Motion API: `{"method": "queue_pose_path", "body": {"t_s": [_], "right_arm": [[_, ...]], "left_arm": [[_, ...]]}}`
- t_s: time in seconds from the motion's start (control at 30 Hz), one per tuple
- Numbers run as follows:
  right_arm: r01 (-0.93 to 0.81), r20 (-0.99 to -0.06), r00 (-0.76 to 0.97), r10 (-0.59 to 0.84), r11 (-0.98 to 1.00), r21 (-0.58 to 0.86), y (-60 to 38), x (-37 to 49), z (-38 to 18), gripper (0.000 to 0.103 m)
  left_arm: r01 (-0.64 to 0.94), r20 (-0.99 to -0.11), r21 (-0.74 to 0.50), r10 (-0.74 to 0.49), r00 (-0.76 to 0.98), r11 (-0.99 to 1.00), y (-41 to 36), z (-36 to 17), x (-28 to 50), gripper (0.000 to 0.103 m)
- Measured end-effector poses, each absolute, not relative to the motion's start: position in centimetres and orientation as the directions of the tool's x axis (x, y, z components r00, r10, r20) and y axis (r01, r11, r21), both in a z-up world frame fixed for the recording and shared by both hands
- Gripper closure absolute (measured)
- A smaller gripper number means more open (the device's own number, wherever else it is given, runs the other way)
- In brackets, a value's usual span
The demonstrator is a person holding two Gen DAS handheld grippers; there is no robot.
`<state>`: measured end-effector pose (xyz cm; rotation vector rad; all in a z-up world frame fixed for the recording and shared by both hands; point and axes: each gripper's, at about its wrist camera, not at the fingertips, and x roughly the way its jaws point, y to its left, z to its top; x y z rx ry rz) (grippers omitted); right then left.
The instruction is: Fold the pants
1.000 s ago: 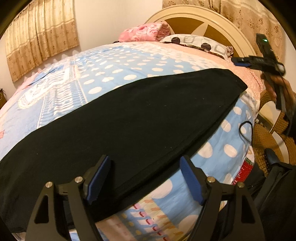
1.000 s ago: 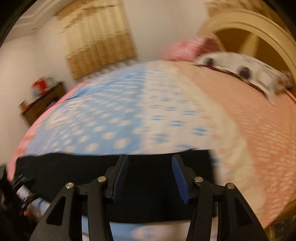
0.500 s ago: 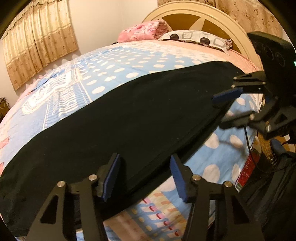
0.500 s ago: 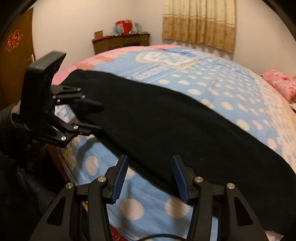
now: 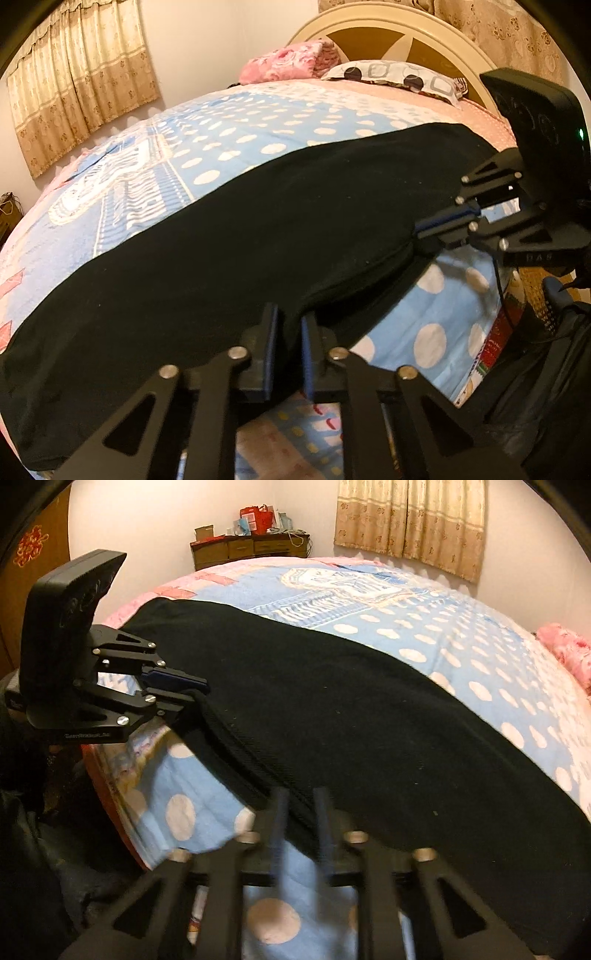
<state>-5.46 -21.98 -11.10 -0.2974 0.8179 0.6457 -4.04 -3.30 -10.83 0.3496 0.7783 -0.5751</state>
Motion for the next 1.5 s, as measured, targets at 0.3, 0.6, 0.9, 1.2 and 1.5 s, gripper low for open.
{"method": "queue_pose_path", "body": {"t_s": [0.3, 0.6, 0.9, 1.2, 1.5], "right_arm": [[-0.686, -0.759, 0.461, 0.461, 0.727, 0.025, -20.1, -6.5, -10.7, 0.103], [-0.594, -0.708, 0.461, 0.535, 0.779, 0.202, -25.4, -6.5, -10.3, 0.103], [-0.056, -0.657, 0.677, 0.332, 0.913, 0.404, -44.4, -9.2, -10.6, 0.101], [0.250, -0.547, 0.829, 0.120, 0.794, 0.554, -54.8, -12.9, -12.0, 0.034], [0.230, -0.464, 0.868, 0.174, 0.689, 0.688, -58.4, -10.0, -14.3, 0.034]], "left_arm": [[0.620, -0.751, 0.079, -0.362, 0.552, 0.781, -2.2, -10.6, -4.9, 0.097], [0.608, -0.737, 0.062, -0.375, 0.562, 0.791, -2.1, -9.8, -5.0, 0.097], [0.644, -0.704, -0.007, -0.461, 0.540, 0.765, -5.3, -7.4, -4.2, 0.094], [0.700, -0.720, -0.004, -0.488, 0.494, 0.714, -12.0, -8.7, -3.4, 0.057], [0.680, -0.728, -0.057, -0.497, 0.473, 0.731, -14.2, -10.1, -1.9, 0.054]]}}
